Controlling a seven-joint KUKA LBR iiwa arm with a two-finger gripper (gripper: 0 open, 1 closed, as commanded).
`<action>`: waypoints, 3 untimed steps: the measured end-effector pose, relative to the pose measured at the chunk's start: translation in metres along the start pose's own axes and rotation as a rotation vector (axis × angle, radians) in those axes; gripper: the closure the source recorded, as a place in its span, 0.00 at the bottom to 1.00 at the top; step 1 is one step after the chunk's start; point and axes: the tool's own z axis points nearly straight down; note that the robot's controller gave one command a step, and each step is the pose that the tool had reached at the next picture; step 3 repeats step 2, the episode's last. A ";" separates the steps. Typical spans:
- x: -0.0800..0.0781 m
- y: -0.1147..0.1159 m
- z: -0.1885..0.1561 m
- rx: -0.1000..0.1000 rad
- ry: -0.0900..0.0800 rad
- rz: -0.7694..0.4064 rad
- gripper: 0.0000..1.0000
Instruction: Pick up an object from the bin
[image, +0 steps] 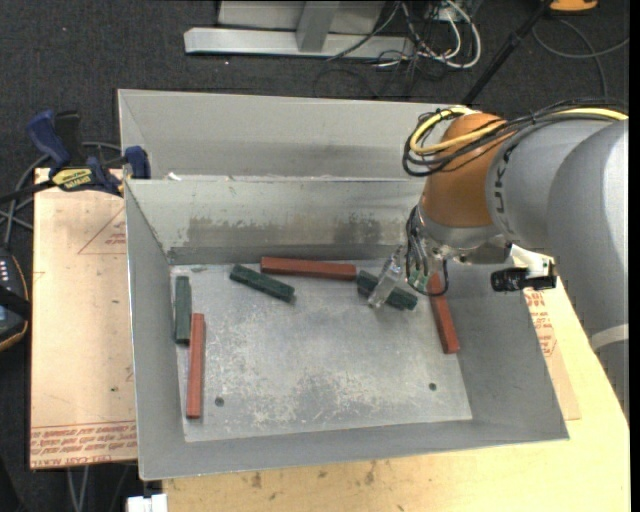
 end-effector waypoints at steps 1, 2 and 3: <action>-0.001 0.001 -0.025 -0.002 -0.001 -0.002 1.00; -0.002 0.002 -0.050 -0.002 -0.001 -0.005 1.00; -0.002 0.002 -0.050 -0.002 -0.001 -0.005 1.00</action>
Offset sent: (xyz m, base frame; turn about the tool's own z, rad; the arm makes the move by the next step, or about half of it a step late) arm 0.0000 0.0000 0.0239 0.0000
